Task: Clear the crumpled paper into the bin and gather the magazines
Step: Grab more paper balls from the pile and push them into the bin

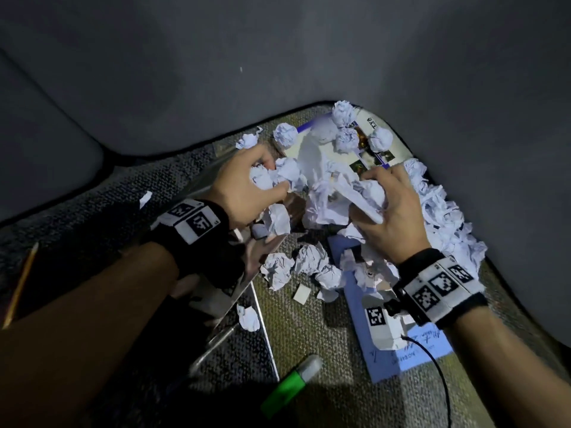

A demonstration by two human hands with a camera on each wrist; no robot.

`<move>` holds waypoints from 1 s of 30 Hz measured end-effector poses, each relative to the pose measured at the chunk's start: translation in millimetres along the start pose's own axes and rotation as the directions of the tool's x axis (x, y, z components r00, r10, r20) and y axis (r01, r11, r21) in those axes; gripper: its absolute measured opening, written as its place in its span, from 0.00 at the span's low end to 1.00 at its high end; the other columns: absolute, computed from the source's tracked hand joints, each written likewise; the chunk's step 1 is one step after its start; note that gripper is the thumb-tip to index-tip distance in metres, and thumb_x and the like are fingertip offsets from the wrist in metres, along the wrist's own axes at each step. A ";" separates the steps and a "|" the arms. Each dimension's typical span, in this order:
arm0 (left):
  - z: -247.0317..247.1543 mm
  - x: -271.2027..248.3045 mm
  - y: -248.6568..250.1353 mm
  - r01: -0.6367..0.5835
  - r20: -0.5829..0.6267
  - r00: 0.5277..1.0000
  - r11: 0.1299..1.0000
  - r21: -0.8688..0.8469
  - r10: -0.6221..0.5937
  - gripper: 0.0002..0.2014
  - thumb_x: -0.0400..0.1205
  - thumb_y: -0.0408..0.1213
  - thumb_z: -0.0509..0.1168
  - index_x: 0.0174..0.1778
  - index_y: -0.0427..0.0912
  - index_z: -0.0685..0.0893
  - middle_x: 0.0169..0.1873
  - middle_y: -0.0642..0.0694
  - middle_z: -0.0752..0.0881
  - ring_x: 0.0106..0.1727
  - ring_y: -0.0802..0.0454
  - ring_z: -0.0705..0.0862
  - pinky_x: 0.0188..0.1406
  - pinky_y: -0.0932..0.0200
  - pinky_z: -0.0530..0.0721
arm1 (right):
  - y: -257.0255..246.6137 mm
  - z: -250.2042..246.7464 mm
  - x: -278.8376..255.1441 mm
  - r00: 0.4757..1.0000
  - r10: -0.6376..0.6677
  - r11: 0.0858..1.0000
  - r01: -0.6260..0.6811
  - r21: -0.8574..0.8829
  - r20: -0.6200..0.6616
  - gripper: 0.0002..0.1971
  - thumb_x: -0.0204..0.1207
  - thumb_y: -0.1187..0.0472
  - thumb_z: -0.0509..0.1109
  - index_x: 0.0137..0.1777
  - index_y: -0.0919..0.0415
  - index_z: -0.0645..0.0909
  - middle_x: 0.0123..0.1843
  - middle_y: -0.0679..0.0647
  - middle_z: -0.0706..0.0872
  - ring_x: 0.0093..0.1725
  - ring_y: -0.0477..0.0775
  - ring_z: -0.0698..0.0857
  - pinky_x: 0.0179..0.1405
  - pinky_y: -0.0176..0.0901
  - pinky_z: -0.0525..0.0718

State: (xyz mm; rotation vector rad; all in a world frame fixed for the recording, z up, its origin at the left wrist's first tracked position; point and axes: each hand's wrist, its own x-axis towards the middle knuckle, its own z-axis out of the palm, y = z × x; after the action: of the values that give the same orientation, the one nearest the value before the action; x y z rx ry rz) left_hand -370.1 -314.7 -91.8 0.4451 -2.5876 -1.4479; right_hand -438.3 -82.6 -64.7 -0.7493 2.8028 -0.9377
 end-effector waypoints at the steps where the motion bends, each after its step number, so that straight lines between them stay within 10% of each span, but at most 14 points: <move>1: -7.0 -4.7 1.3 0.006 -0.004 1.000 1.000 -0.009 -0.006 0.14 0.71 0.49 0.72 0.39 0.50 0.74 0.41 0.53 0.78 0.45 0.51 0.77 0.44 0.59 0.73 | -10.2 -5.0 1.8 1.000 -0.025 1.000 0.025 0.003 0.017 0.20 0.63 0.59 0.79 0.54 0.60 0.79 0.49 0.52 0.71 0.45 0.48 0.71 0.40 0.23 0.66; 6: -61.6 -29.8 13.4 0.032 -0.078 0.996 0.992 -0.124 -0.042 0.15 0.73 0.43 0.74 0.36 0.54 0.71 0.37 0.59 0.77 0.40 0.66 0.76 0.46 0.64 0.72 | -79.7 -18.9 19.8 0.964 -0.228 0.973 0.230 0.002 0.133 0.26 0.63 0.40 0.69 0.54 0.58 0.78 0.49 0.52 0.73 0.44 0.48 0.72 0.43 0.22 0.66; 11: -112.9 -80.1 9.8 0.116 -0.081 0.987 0.959 -0.257 -0.141 0.14 0.70 0.50 0.73 0.36 0.54 0.71 0.33 0.56 0.74 0.32 0.58 0.72 0.36 0.63 0.71 | -148.7 6.5 25.8 0.867 -0.348 0.937 0.320 0.137 0.355 0.15 0.65 0.46 0.69 0.51 0.45 0.75 0.46 0.47 0.72 0.46 0.35 0.75 0.41 0.28 0.68; 16: -174.9 -165.0 -0.9 0.202 -0.177 0.943 0.910 -0.361 -0.280 0.16 0.74 0.42 0.73 0.38 0.40 0.72 0.26 0.57 0.75 0.28 0.62 0.72 0.30 0.69 0.72 | -234.9 53.1 7.8 0.706 -0.513 0.858 0.441 0.262 0.489 0.16 0.65 0.53 0.75 0.51 0.49 0.77 0.47 0.51 0.74 0.47 0.47 0.77 0.45 0.32 0.74; 20: -267.0 -239.1 -5.2 0.233 -0.412 0.807 0.869 -0.436 -0.423 0.19 0.70 0.46 0.73 0.38 0.36 0.74 0.28 0.48 0.76 0.31 0.58 0.73 0.32 0.63 0.73 | -360.2 98.1 -1.0 0.494 -0.716 0.698 0.541 0.470 0.494 0.09 0.65 0.57 0.71 0.40 0.44 0.73 0.37 0.48 0.72 0.41 0.48 0.75 0.40 0.38 0.71; 25: -406.9 -327.9 -4.6 0.311 -0.661 0.571 0.874 -0.374 -0.487 0.25 0.68 0.49 0.71 0.41 0.27 0.76 0.34 0.39 0.79 0.36 0.57 0.77 0.38 0.64 0.76 | -542.4 158.3 -38.6 0.306 -0.885 0.464 0.613 0.640 0.350 0.12 0.65 0.55 0.73 0.39 0.64 0.77 0.35 0.48 0.76 0.39 0.49 0.73 0.37 0.37 0.64; 30: -499.8 -374.9 -44.0 0.610 -0.602 0.448 0.718 -0.335 -0.661 0.14 0.73 0.52 0.71 0.37 0.43 0.83 0.38 0.44 0.84 0.35 0.56 0.81 0.37 0.65 0.80 | -640.7 236.1 -82.9 0.300 -0.822 0.561 0.570 0.600 0.484 0.12 0.68 0.53 0.77 0.48 0.55 0.81 0.52 0.55 0.84 0.53 0.53 0.80 0.43 0.37 0.69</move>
State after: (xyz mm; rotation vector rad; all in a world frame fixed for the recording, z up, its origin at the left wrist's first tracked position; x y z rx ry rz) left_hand 125.6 -618.8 140.8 1.7377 -1.7669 -1.1470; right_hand -39.5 -613.3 115.3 -1.8881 1.4587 -0.8286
